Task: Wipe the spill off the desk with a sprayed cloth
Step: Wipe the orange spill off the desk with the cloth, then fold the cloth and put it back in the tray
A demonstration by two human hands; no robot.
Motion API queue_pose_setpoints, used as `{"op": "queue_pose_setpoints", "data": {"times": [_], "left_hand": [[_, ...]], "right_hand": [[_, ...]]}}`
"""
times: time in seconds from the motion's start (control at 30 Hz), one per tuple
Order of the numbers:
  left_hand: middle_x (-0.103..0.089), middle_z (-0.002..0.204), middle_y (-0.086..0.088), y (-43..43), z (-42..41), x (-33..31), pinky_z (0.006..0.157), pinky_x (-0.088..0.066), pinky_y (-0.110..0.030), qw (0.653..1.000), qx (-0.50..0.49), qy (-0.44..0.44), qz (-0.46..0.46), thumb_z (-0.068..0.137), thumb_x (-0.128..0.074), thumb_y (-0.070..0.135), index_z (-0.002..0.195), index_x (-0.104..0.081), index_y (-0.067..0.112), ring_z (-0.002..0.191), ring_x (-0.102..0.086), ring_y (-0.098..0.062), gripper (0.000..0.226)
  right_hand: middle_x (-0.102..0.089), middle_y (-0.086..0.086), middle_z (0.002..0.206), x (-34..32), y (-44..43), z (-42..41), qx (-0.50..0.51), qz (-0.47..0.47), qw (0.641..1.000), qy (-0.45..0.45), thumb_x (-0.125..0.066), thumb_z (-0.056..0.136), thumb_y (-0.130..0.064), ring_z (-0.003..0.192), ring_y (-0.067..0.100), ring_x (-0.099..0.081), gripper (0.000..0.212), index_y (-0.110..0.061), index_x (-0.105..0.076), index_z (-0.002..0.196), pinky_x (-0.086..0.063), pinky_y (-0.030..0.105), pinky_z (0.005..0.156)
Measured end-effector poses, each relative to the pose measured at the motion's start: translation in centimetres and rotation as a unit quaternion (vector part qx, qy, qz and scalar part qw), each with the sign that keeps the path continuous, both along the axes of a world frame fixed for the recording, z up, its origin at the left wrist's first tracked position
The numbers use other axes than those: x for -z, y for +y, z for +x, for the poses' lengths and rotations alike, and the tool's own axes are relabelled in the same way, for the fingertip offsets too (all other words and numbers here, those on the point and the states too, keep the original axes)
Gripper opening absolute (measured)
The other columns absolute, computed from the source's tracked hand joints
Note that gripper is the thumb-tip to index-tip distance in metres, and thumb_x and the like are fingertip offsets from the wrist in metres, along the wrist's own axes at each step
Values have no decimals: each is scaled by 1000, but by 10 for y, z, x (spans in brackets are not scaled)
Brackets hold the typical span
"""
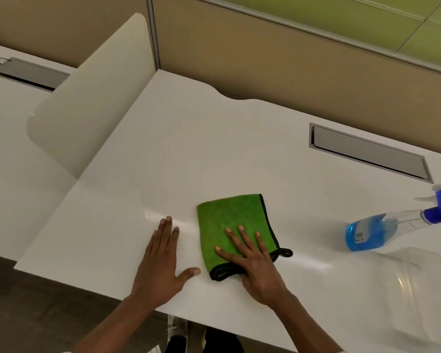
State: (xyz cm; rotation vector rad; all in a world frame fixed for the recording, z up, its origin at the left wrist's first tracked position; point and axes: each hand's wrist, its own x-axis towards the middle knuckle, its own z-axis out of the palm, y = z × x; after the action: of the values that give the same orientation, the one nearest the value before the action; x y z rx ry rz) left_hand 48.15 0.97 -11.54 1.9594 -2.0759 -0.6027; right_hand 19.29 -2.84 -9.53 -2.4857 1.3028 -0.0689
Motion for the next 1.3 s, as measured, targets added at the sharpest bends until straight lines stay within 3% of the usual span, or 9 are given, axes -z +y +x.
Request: {"op": "queue_pose_setpoints", "data": {"times": [0.23, 0.43, 0.63, 0.73, 0.8, 0.9, 1.03, 1.17, 1.3], "left_hand": [[23, 181, -3, 0, 0, -2, 130, 19, -24, 1000, -4, -8, 3, 88, -36, 94, 172, -4, 10, 165, 27, -14, 124], [32, 177, -4, -1, -1, -12, 134, 7, -36, 999, -1, -13, 45, 83, -26, 97, 170, 8, 12, 164, 28, -20, 127], [28, 176, -17, -9, -7, -34, 131, 7, -39, 995, 17, -42, 89, 95, -54, 78, 171, 0, 4, 164, 25, -29, 119], [12, 181, -11, -9, -9, -43, 132, -1, -37, 997, 18, 19, 78, 93, -59, 76, 170, -19, 9, 166, 19, -23, 110], [-5, 181, 2, -5, -13, -51, 133, -11, -37, 991, 5, 116, 73, 90, -66, 76, 167, -31, 18, 168, 6, -16, 102], [-38, 162, 16, -6, -24, -73, 124, -33, -33, 957, -54, 261, 112, 82, -76, 73, 161, -38, 26, 153, -34, -7, 99], [-72, 135, 16, -21, -30, -99, 107, -54, -33, 872, -77, 423, 234, 60, -82, 87, 139, -61, 23, 128, -67, -11, 103], [-82, 102, 3, -23, -34, -113, 90, -59, -36, 748, -7, 557, 360, 79, -84, 68, 116, -81, 13, 98, -77, -15, 65], [-75, 137, -15, -22, -54, -126, 111, -55, -52, 706, 3, 598, 379, 94, -77, 22, 138, -71, 10, 130, -71, -34, 46]], "right_hand": [[-9, -12, 176, 0, 34, -47, 218, -15, 976, 1, -63, 80, 5, 164, 22, 5, 105, -57, -27, 157, -9, 65, 129], [-16, -4, 175, 5, 58, -4, 385, -8, 923, -22, -69, 79, 2, 164, 29, -3, 96, -48, -40, 155, -9, 71, 126], [-14, -14, 169, -19, 67, 49, 450, 107, 878, -123, -60, 97, -5, 163, 21, 6, 72, -49, -45, 151, 5, 59, 130], [-50, -17, 153, -65, 65, 53, 454, 230, 817, -271, -59, 105, -15, 154, 21, -36, 46, -50, -56, 134, -32, 43, 124], [-77, -8, 113, -99, 65, 49, 494, 305, 727, -367, -62, 104, -16, 111, 22, -70, 32, -39, -70, 125, -56, 35, 93], [-82, 5, 114, -139, 67, 36, 505, 360, 627, -471, -64, 102, -20, 107, 32, -77, 27, -21, -74, 127, -59, 54, 100], [-74, 21, 127, -180, 69, 25, 481, 405, 517, -580, -57, 103, -17, 117, 41, -73, 33, -1, -67, 130, -60, 51, 97], [-74, 23, 127, -210, 71, 11, 467, 369, 486, -640, -57, 97, -20, 114, 39, -74, 38, 1, -71, 125, -66, 46, 85], [-75, 22, 126, -212, 72, -8, 491, 338, 476, -646, -60, 95, -25, 112, 39, -75, 37, -3, -75, 122, -67, 49, 81]]}}
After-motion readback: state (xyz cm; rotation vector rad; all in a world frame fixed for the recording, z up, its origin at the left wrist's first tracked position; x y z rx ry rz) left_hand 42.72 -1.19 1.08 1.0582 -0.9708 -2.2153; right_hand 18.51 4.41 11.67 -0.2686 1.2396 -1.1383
